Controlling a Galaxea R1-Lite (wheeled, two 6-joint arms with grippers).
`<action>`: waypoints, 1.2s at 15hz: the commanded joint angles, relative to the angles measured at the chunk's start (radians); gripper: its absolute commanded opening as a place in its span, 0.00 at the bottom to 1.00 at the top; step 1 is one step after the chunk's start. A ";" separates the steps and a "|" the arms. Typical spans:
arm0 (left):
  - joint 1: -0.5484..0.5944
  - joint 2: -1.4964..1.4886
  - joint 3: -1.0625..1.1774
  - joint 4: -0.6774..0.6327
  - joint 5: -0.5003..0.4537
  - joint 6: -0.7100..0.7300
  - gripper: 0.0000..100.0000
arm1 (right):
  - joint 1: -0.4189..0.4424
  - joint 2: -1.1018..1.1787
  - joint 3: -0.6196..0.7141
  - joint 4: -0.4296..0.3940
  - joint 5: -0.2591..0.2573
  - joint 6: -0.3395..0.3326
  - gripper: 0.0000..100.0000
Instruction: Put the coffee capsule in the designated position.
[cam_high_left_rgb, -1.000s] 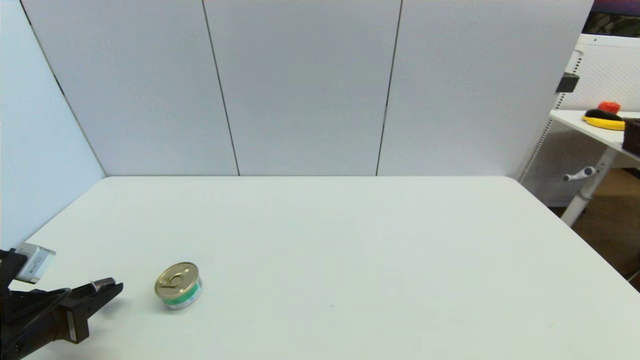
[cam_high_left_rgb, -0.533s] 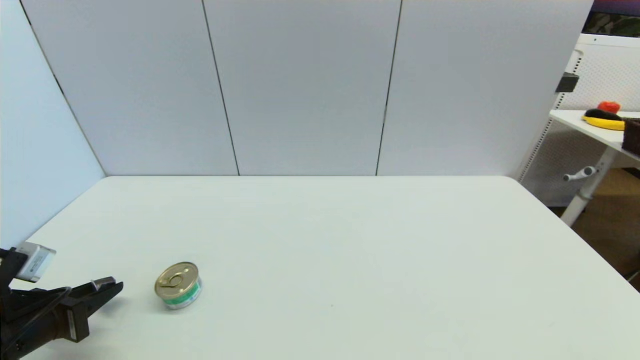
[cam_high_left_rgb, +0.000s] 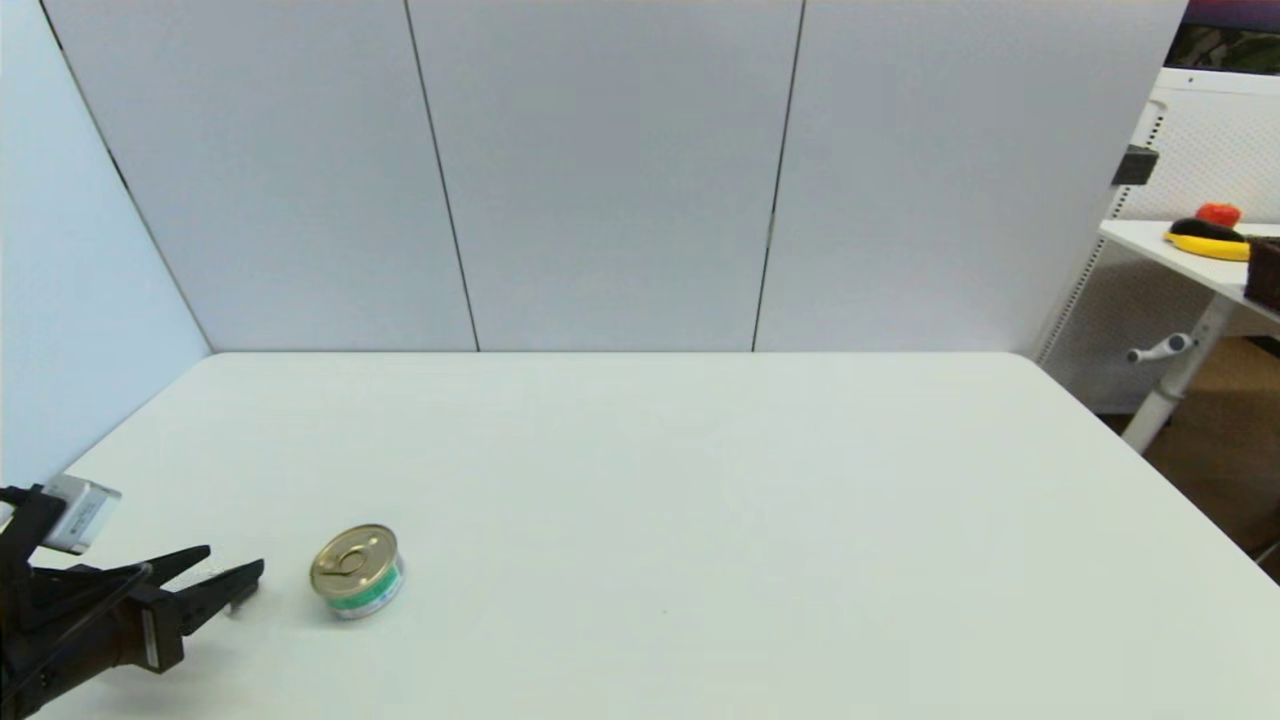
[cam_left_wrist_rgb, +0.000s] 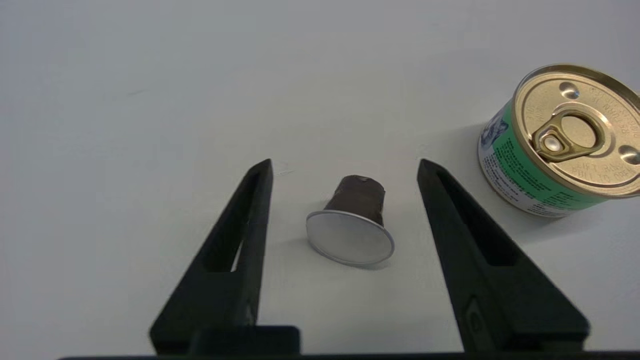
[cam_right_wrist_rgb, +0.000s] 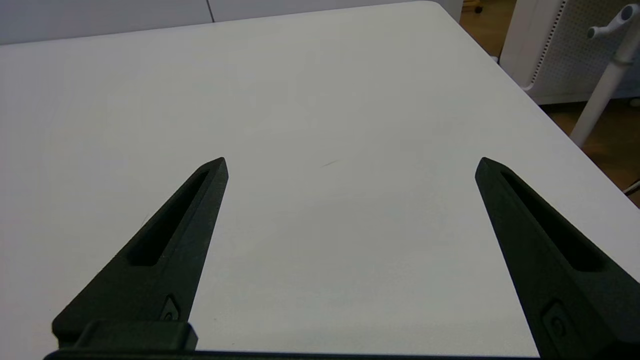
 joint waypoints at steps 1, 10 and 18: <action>0.000 -0.002 -0.016 -0.016 -0.004 0.001 1.00 | 0.000 0.001 0.000 0.000 0.000 0.001 1.00; -0.012 -0.368 -0.276 0.133 0.055 -0.121 1.00 | 0.000 0.001 0.000 0.000 0.000 0.001 1.00; -0.224 -0.793 -0.324 0.547 0.228 -0.177 1.00 | 0.000 0.001 0.000 0.000 0.000 0.001 1.00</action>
